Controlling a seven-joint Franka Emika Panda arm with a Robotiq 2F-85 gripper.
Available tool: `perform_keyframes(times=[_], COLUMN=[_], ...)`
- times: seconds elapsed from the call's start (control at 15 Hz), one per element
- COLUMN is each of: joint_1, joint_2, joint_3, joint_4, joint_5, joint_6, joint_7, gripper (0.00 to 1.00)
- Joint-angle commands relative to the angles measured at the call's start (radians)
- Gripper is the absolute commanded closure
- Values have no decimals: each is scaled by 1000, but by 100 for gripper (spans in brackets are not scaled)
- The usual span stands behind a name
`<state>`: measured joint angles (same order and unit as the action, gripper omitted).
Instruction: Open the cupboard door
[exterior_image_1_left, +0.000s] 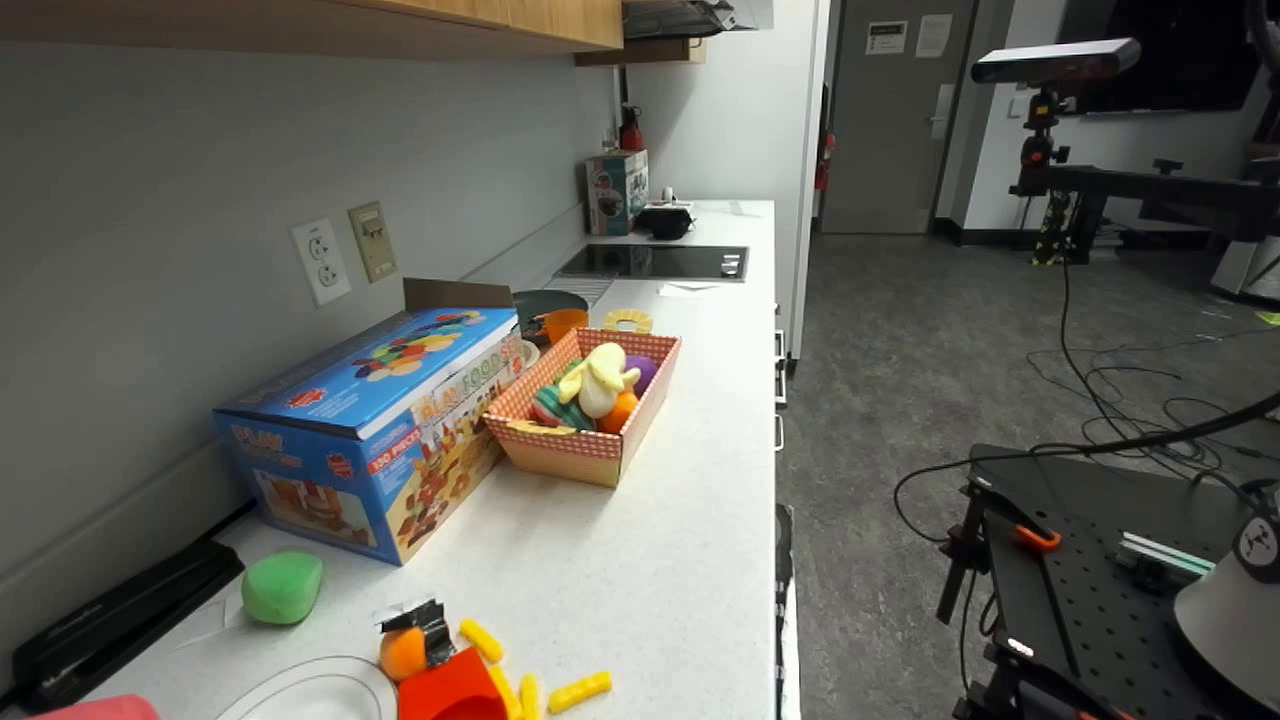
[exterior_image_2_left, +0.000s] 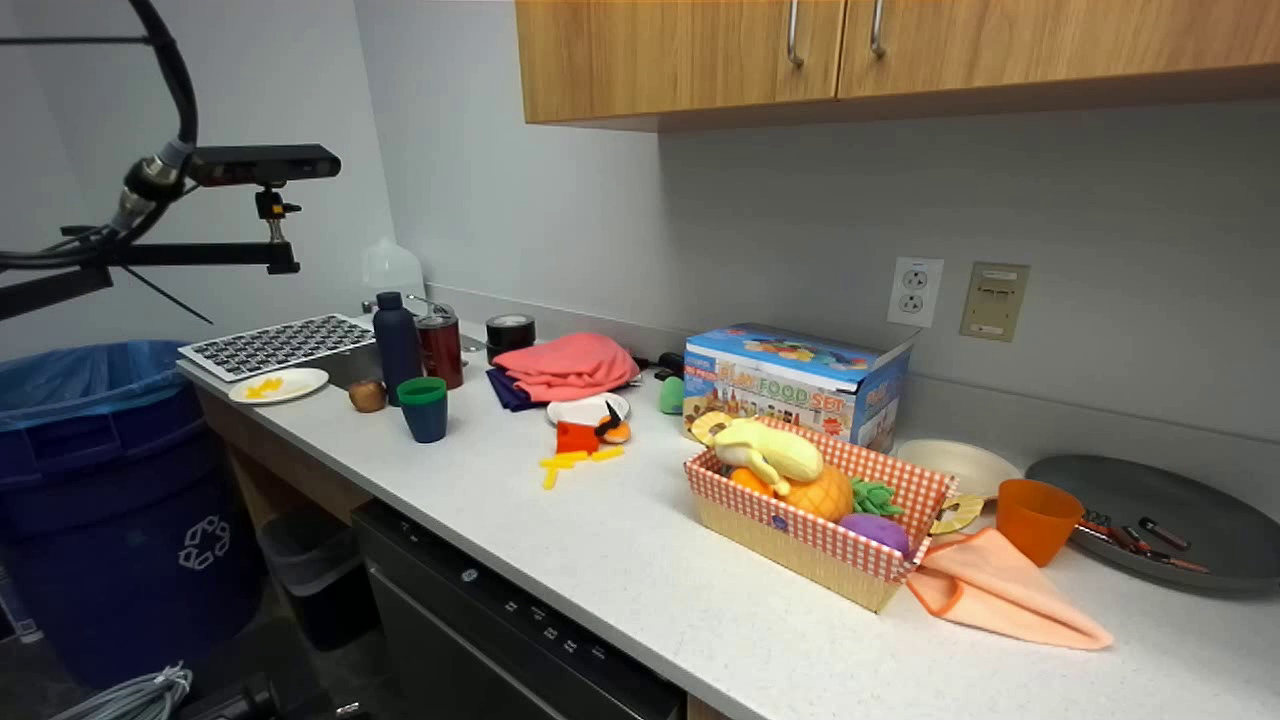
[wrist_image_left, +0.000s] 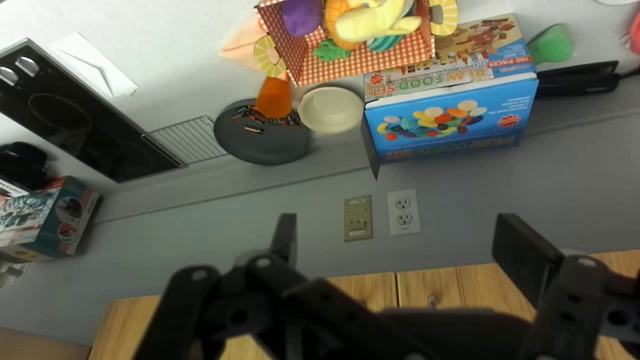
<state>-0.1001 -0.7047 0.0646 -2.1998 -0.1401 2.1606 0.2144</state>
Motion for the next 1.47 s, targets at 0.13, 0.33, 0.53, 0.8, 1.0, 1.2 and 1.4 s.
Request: perform_keyframes(times=[0.13,0.33,0.53,0.8,1.0,1.2,1.4], joint_1=[-2,-2,-2,-7,-10,-15,-14], joint_2=[26,27,33,67,110,163,212], joint_3=[0,0,0,2,7,10,1], joint_4=[18,21,28,57,94,142,195], joint_5=[-1,-2,-3,-6,-7,-11,0], joint_6=[1,1,7,47,91,124,134], joint_7=[-1,-1,-3,4,10,17,36], gripper=[0,0,0,0,0,0,0])
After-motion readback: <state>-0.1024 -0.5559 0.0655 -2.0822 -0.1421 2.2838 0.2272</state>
